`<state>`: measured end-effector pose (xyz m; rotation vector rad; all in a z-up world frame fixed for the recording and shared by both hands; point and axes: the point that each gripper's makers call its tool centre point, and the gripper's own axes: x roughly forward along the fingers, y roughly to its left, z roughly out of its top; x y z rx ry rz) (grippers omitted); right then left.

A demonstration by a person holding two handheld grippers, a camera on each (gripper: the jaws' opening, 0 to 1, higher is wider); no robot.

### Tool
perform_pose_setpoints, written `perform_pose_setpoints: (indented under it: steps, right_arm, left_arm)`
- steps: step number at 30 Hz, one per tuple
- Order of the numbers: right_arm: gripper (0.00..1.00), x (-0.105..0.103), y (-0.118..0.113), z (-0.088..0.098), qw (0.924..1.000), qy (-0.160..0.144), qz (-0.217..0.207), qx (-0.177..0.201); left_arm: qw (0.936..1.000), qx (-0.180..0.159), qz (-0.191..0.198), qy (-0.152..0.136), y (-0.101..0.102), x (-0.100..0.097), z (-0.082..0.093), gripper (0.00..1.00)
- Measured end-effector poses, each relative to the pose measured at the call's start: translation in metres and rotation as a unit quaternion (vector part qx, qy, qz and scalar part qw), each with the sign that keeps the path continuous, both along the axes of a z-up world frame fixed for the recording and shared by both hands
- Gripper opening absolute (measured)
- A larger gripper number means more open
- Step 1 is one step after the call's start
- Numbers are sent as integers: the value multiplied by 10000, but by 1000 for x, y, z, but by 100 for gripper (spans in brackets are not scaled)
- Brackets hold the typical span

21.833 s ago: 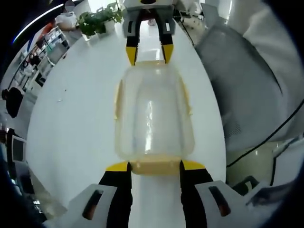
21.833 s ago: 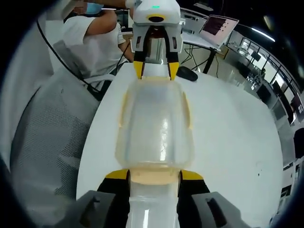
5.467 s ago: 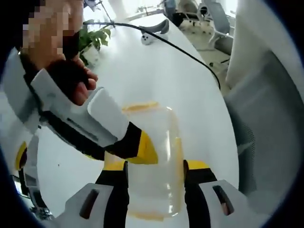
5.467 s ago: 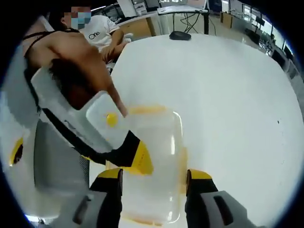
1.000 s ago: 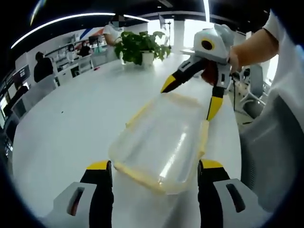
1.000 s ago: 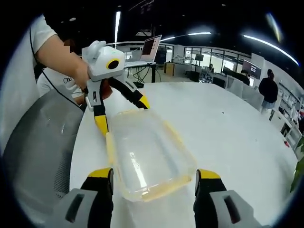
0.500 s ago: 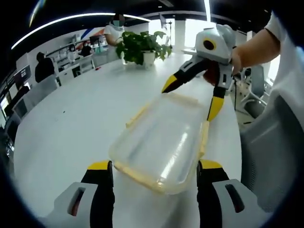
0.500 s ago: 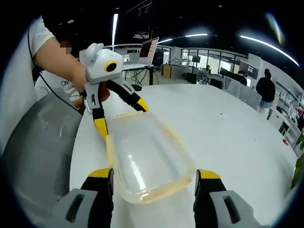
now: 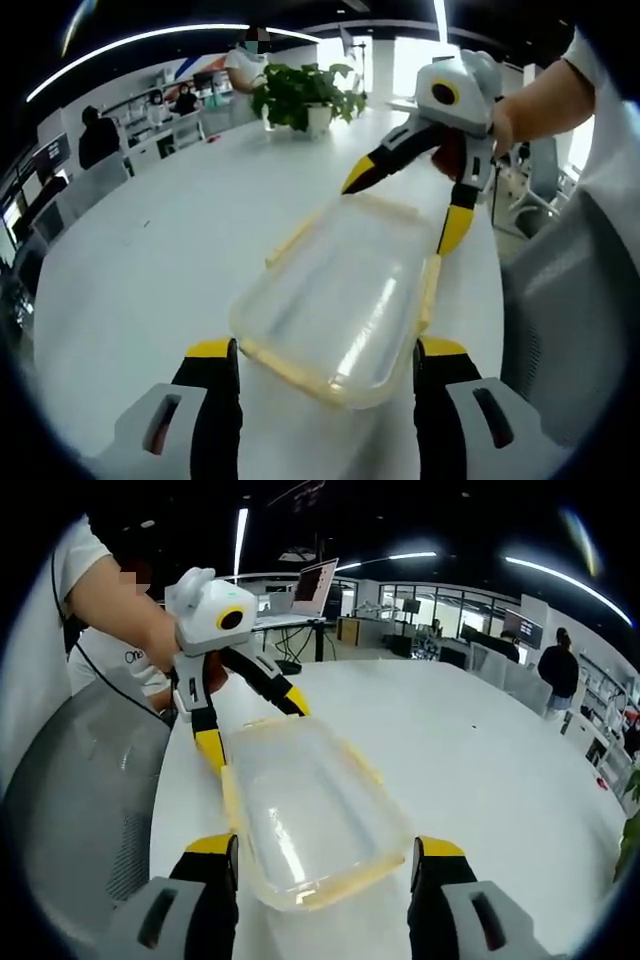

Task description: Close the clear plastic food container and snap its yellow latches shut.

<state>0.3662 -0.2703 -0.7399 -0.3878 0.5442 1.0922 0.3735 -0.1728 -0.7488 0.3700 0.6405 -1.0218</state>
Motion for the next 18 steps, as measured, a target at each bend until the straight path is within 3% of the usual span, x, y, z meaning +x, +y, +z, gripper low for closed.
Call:
perform_pose_setpoints:
  steps: [18]
  right_arm:
    - [69, -3, 73, -1, 9999, 19, 116, -39]
  left_arm:
    - [9999, 39, 117, 20, 72, -5, 0, 69]
